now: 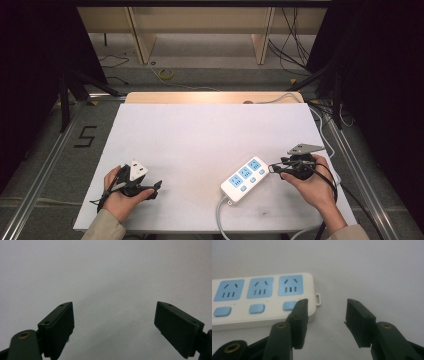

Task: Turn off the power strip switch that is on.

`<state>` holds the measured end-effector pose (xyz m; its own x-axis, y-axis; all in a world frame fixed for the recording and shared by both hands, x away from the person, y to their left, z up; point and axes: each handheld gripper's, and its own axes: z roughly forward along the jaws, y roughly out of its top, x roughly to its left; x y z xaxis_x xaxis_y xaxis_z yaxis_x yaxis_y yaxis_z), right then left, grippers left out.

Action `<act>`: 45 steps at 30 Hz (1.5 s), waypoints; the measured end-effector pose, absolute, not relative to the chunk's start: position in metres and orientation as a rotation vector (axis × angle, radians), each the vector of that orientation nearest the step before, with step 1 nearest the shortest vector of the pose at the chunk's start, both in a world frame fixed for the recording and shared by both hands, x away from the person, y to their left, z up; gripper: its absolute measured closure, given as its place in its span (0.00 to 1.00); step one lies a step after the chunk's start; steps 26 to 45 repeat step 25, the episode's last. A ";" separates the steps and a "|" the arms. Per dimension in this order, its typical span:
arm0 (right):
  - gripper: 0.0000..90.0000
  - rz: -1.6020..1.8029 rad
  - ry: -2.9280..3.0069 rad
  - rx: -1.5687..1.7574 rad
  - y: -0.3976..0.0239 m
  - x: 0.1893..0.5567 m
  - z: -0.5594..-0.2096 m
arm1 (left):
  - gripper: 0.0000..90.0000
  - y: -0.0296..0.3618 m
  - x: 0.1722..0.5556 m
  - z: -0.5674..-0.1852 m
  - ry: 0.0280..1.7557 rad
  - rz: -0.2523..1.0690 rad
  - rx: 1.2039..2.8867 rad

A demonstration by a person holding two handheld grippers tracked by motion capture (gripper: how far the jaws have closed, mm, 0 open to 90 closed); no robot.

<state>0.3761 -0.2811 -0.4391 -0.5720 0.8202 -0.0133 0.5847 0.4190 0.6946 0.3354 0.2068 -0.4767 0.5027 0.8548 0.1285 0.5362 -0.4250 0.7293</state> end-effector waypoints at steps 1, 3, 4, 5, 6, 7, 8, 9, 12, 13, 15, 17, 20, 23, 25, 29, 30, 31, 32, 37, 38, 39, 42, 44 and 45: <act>0.59 0.933 2.324 1.202 -0.282 0.376 -0.439 | 0.18 0.207 0.335 -0.477 1.134 0.658 2.122; 0.59 0.939 2.323 1.202 -0.282 0.375 -0.440 | 0.18 0.207 0.335 -0.477 1.136 0.658 2.118; 0.58 0.940 2.324 1.200 -0.283 0.374 -0.440 | 0.18 0.207 0.336 -0.477 1.135 0.658 2.121; 0.58 0.940 2.324 1.196 -0.283 0.373 -0.440 | 0.18 0.207 0.335 -0.477 1.135 0.658 2.121; 0.58 0.943 2.323 1.193 -0.283 0.373 -0.441 | 0.18 0.207 0.335 -0.477 1.135 0.658 2.121; 0.58 0.944 2.323 1.192 -0.284 0.372 -0.441 | 0.18 0.207 0.335 -0.477 1.135 0.658 2.122; 0.58 0.947 2.323 1.187 -0.284 0.372 -0.441 | 0.18 0.207 0.335 -0.477 1.135 0.658 2.122; 0.58 0.948 2.322 1.187 -0.284 0.371 -0.442 | 0.18 0.207 0.335 -0.477 1.136 0.659 2.119; 0.57 0.948 2.325 1.180 -0.285 0.370 -0.443 | 0.18 0.207 0.335 -0.477 1.135 0.660 2.122; 0.56 0.949 2.325 1.179 -0.285 0.370 -0.443 | 0.18 0.207 0.335 -0.477 1.135 0.660 2.122; 0.56 0.947 2.332 1.175 -0.285 0.369 -0.444 | 0.18 0.207 0.335 -0.477 1.136 0.659 2.121; 0.56 0.948 2.333 1.170 -0.285 0.368 -0.444 | 0.18 0.207 0.336 -0.477 1.136 0.659 2.121; 0.55 0.955 2.330 1.173 -0.285 0.368 -0.444 | 0.18 0.208 0.337 -0.479 1.143 0.658 2.118; 0.53 0.955 2.329 1.178 -0.286 0.368 -0.445 | 0.17 0.210 0.341 -0.483 1.155 0.660 2.118; 0.52 0.955 2.335 1.178 -0.287 0.368 -0.446 | 0.17 0.209 0.346 -0.489 1.170 0.651 2.110; 0.52 0.955 2.335 1.178 -0.287 0.368 -0.446 | 0.17 0.209 0.346 -0.489 1.170 0.651 2.110; 0.52 0.955 2.335 1.178 -0.287 0.368 -0.446 | 0.17 0.209 0.346 -0.489 1.170 0.651 2.110; 0.52 0.955 2.335 1.178 -0.287 0.368 -0.446 | 0.17 0.209 0.346 -0.489 1.170 0.651 2.110; 0.52 0.955 2.335 1.178 -0.287 0.368 -0.446 | 0.17 0.209 0.346 -0.489 1.170 0.651 2.110; 0.52 0.955 2.335 1.178 -0.287 0.368 -0.446 | 0.17 0.209 0.346 -0.489 1.170 0.651 2.110; 0.52 0.955 2.335 1.178 -0.287 0.368 -0.446 | 0.17 0.209 0.346 -0.489 1.170 0.651 2.110; 0.52 0.955 2.335 1.178 -0.287 0.368 -0.446 | 0.17 0.209 0.346 -0.489 1.170 0.651 2.110; 0.52 0.955 2.335 1.178 -0.287 0.368 -0.446 | 0.17 0.209 0.346 -0.489 1.170 0.651 2.110; 0.52 0.955 2.335 1.178 -0.287 0.368 -0.446 | 0.17 0.209 0.346 -0.489 1.170 0.651 2.110; 0.52 0.955 2.335 1.178 -0.287 0.368 -0.446 | 0.17 0.209 0.346 -0.489 1.170 0.651 2.110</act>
